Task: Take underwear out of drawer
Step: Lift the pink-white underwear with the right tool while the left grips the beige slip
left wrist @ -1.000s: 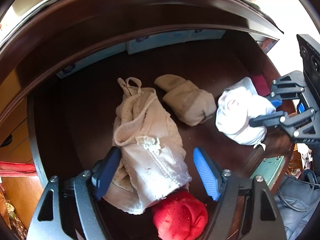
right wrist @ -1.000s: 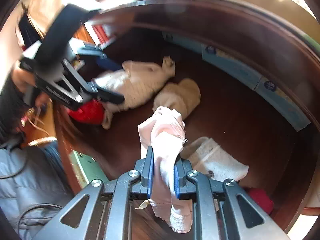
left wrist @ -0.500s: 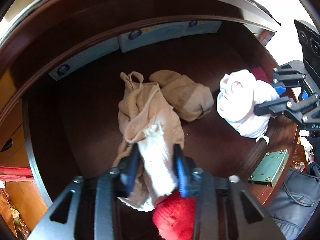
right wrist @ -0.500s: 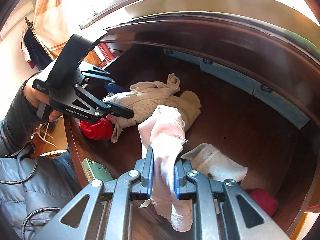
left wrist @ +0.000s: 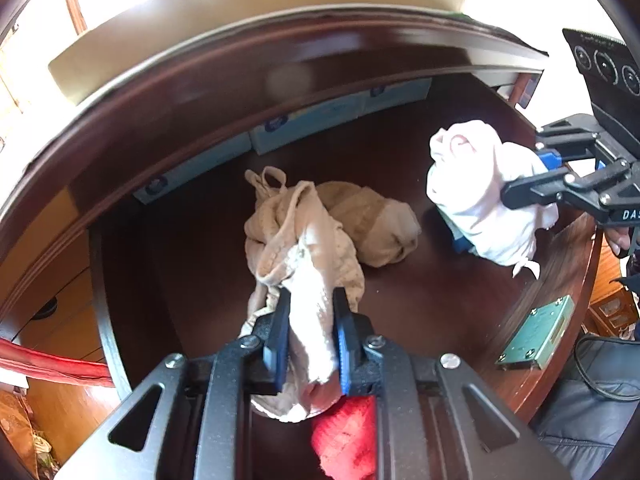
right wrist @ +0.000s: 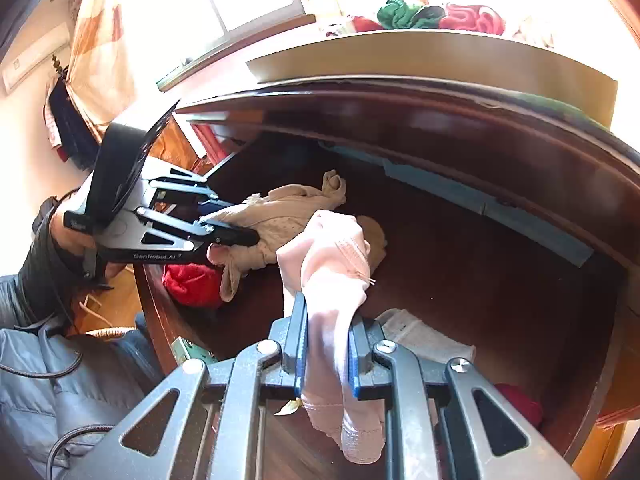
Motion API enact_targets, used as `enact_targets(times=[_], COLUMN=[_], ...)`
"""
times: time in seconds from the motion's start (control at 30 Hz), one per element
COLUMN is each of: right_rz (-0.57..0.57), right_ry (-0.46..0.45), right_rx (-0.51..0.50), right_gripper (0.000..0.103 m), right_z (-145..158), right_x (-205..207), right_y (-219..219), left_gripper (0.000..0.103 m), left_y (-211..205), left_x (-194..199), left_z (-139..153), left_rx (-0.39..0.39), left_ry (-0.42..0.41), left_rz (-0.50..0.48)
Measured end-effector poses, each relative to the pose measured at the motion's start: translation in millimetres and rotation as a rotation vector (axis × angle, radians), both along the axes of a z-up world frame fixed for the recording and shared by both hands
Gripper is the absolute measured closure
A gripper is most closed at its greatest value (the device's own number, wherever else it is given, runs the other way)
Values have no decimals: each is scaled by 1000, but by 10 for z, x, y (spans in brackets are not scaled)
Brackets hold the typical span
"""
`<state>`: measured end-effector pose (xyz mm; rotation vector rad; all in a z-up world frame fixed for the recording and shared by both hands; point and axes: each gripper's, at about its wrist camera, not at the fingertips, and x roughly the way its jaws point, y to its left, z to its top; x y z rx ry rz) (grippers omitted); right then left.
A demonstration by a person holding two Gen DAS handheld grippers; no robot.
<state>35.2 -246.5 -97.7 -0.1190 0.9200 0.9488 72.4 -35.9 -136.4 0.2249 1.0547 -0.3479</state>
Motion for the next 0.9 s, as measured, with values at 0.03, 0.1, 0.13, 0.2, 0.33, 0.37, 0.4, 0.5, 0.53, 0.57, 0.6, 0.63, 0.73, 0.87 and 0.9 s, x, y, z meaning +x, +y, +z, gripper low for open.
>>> enact_targets(times=[0.03, 0.1, 0.13, 0.2, 0.33, 0.37, 0.4, 0.5, 0.53, 0.57, 0.6, 0.63, 0.73, 0.87, 0.9], right_rz=[-3, -8, -10, -17, -23, -25, -28, -33, -35, -37, -39, -42, -50, -55, -54], right_ry=[0, -2, -2, -4, -11, -11, -12, -20, -23, -27, -28, -30, -38, -50, -52], right_rx=[4, 11, 14, 21, 30, 30, 30, 41, 44, 49, 52, 54, 63, 77, 81], right_gripper=[85, 85, 85, 85, 85, 85, 85, 85, 85, 85, 85, 85, 85, 85, 85], right_z=[3, 15, 20, 22, 25, 23, 24, 35, 41, 48, 48, 50, 61, 69, 72], right_x=[3, 7, 17, 28, 27, 35, 35, 19, 16, 14, 9, 9, -11, -26, -26], right_y=[-14, -34, -52, -78, -109, -100, -108, -131, -137, -146, -149, -157, -182, -235, -243], left_gripper=[87, 87, 87, 87, 87, 87, 87, 87, 87, 88, 88, 88, 88, 88, 88], left_y=[22, 64, 66, 71, 156, 176, 192, 221, 222, 258, 266, 272, 279, 279, 279], left_x=[-7, -56, -80, -103, -183, -197, -208, -238, -248, -259, -268, -276, -303, -337, -344], left_z=[20, 57, 76, 110, 159, 182, 197, 223, 227, 239, 243, 253, 283, 302, 313], left_rx=[-4, -7, -11, -33, -80, -92, -111, -148, -154, -163, -171, -178, -201, -223, -226], left_ry=[-9, -37, -52, -69, -107, -120, -126, -137, -141, -144, -148, -152, -171, -194, -200], left_rz=[6, 18, 27, 46, 87, 100, 109, 133, 135, 141, 147, 150, 162, 174, 177])
